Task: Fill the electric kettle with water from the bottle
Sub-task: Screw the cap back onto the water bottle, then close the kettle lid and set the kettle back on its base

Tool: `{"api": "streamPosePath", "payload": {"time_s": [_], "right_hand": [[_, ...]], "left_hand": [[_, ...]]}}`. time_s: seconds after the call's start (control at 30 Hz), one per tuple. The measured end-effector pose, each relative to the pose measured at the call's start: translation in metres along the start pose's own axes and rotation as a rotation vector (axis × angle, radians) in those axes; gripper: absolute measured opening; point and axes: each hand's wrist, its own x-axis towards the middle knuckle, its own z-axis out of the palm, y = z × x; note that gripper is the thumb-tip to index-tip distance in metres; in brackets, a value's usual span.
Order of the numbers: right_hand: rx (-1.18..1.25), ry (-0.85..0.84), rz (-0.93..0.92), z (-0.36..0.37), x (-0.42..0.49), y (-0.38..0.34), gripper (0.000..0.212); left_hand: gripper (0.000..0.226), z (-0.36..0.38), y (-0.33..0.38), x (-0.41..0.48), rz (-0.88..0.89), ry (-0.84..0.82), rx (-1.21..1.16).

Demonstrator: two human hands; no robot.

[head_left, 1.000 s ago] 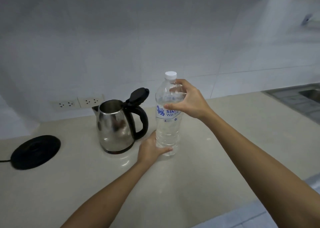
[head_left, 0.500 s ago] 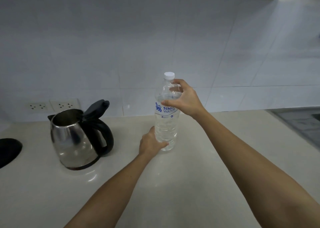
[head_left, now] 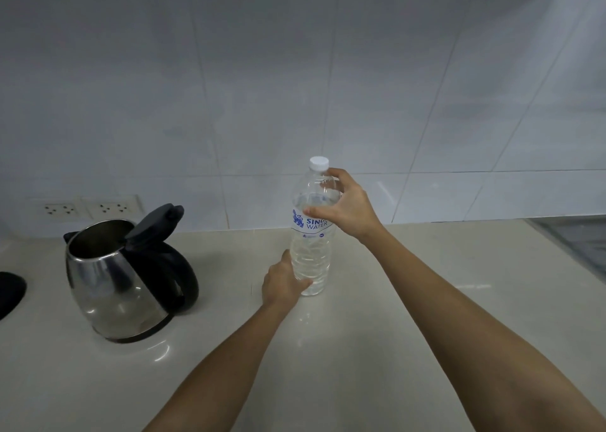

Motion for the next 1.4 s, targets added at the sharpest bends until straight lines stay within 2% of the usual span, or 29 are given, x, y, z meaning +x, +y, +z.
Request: {"api": "streamPosePath", "payload": {"time_s": [0.2,0.3,0.4,0.53,0.63,0.8,0.9,0.97,1.07,1.2,1.3,1.4], "right_hand": [[0.052,0.002,0.022,0.002,0.007,0.016,0.083],[0.038,-0.049,0.014,0.002,0.010,0.019,0.087],[0.007,-0.109,0.014,0.001,0.010,0.020,0.090],[0.011,-0.102,0.029,0.005,-0.001,0.026,0.094],[-0.036,0.017,0.024,0.020,-0.016,0.028,0.095],[-0.155,0.371,-0.076,0.060,-0.042,0.016,0.080],[-0.248,0.471,-0.120,0.095,-0.057,0.008,0.079],[-0.262,0.444,-0.135,0.123,-0.069,0.004,0.079],[-0.187,0.293,-0.150,0.163,-0.083,-0.006,0.070],[0.001,0.055,-0.117,0.197,-0.089,-0.034,0.055],[0.160,-0.038,-0.088,0.217,-0.091,-0.057,0.061],[0.255,-0.024,-0.057,0.235,-0.092,-0.073,0.059]], "left_hand": [[0.064,0.004,-0.011,0.009,0.064,-0.019,-0.079],[0.064,0.000,-0.019,0.009,0.106,-0.062,-0.154],[0.056,-0.006,-0.023,0.007,0.139,-0.098,-0.194],[0.048,-0.016,-0.031,-0.001,0.115,-0.088,-0.269],[0.049,-0.026,-0.046,-0.018,0.143,-0.088,-0.266],[0.045,-0.055,-0.080,-0.041,0.119,0.042,-0.272],[0.041,-0.075,-0.097,-0.060,0.124,0.052,-0.265],[0.037,-0.087,-0.111,-0.074,0.160,0.050,-0.241],[0.028,-0.112,-0.142,-0.091,0.149,0.082,-0.177],[0.009,-0.156,-0.179,-0.110,0.006,0.305,-0.061],[0.020,-0.188,-0.202,-0.113,-0.068,0.489,-0.051],[0.049,-0.214,-0.218,-0.104,-0.052,0.516,-0.149]]}}
